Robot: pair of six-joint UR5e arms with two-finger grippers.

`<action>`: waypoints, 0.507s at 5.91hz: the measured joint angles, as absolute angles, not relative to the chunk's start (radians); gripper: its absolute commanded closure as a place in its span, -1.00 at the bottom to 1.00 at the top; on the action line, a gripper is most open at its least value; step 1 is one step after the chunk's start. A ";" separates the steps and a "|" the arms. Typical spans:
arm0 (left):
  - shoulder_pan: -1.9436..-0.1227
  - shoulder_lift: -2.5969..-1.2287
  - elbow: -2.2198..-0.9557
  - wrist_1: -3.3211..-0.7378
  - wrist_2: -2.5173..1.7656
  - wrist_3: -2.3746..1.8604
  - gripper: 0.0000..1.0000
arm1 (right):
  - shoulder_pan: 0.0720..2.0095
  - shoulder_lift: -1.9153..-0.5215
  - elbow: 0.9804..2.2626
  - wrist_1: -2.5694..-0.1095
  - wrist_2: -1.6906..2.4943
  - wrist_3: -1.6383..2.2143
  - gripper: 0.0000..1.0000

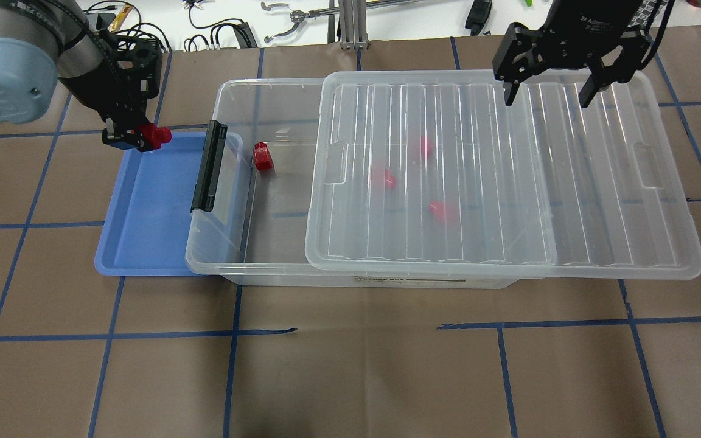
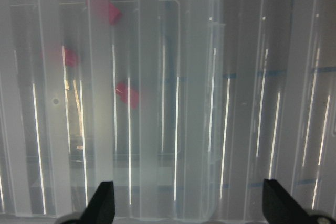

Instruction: Place red block in blue tray from box

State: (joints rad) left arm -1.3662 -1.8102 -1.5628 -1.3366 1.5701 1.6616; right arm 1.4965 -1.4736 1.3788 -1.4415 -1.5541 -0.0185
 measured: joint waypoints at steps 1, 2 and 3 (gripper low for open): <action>-1.342 -1.849 -1.563 -1.305 1.567 1.686 0.59 | 1.385 -1.472 1.403 -1.451 -1.555 -0.124 -1.00; -1.333 -1.887 -1.567 -1.278 1.567 1.703 0.59 | 1.274 -1.471 1.442 -1.470 -1.572 -0.198 -1.00; -1.330 -1.917 -1.584 -1.246 1.572 1.725 0.59 | 1.181 -1.470 1.501 -1.523 -1.610 -0.261 -1.00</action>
State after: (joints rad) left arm -1.3303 -1.9171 -1.5839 -1.2459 1.5722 1.7248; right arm 1.1807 -1.4701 1.5006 -1.5229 -1.6098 -0.2605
